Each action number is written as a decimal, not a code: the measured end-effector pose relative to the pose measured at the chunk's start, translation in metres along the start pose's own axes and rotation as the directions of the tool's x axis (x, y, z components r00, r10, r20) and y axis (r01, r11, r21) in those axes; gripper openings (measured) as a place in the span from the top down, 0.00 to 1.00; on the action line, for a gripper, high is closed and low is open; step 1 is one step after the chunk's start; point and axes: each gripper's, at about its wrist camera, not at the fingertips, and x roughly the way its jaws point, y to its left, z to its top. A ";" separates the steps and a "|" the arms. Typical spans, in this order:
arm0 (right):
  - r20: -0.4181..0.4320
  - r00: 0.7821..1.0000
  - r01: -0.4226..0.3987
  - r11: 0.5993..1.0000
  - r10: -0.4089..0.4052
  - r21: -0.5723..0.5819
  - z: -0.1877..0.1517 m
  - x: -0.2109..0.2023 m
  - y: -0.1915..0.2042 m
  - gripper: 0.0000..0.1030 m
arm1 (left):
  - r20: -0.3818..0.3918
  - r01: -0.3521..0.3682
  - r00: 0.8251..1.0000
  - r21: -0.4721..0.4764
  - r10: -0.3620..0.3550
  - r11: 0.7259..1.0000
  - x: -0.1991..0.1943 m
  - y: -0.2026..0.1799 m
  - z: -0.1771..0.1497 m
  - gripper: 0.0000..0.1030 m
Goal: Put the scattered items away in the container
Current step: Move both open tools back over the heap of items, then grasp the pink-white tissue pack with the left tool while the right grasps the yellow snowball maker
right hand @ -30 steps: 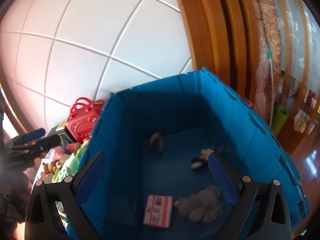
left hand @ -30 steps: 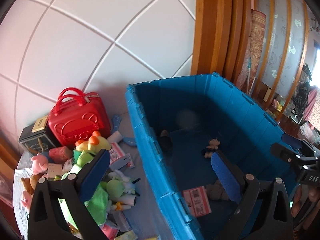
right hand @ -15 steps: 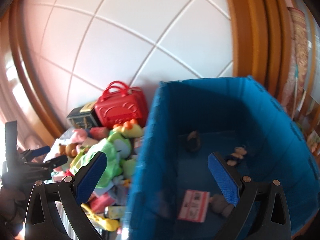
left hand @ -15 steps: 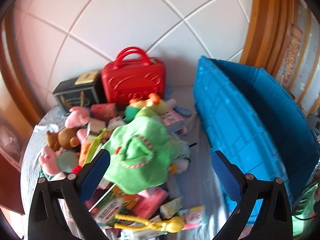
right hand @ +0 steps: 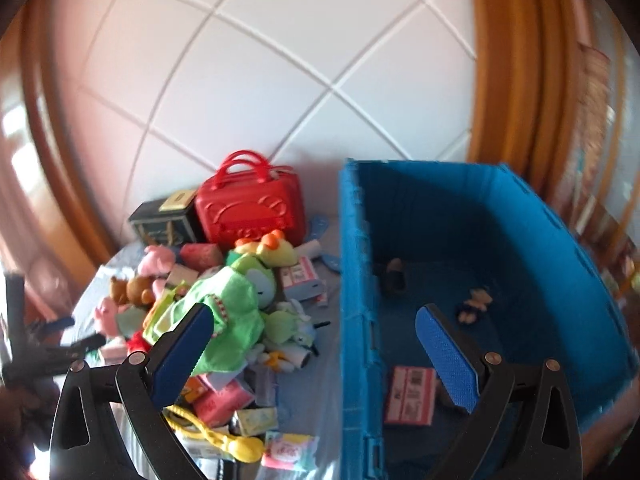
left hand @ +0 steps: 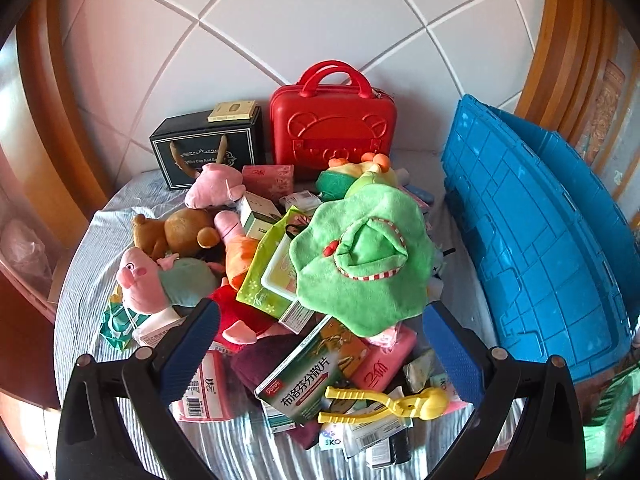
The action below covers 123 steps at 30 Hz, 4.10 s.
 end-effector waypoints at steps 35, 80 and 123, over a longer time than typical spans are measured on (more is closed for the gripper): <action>0.176 0.984 -0.030 0.999 0.027 0.017 0.005 -0.080 -0.122 0.00 | -0.013 -0.017 1.000 -0.003 0.017 1.000 0.013 -0.102 -0.002 0.00; -0.491 0.866 -0.312 0.870 0.094 -0.383 -0.267 0.193 0.176 0.00 | -0.380 -0.260 0.906 -0.153 0.186 0.953 0.205 0.173 -0.179 0.00; -0.437 0.880 -0.348 0.879 0.186 -0.326 -0.220 0.165 0.184 0.66 | -0.260 -0.194 0.956 -0.216 0.135 0.957 0.119 0.174 -0.176 0.12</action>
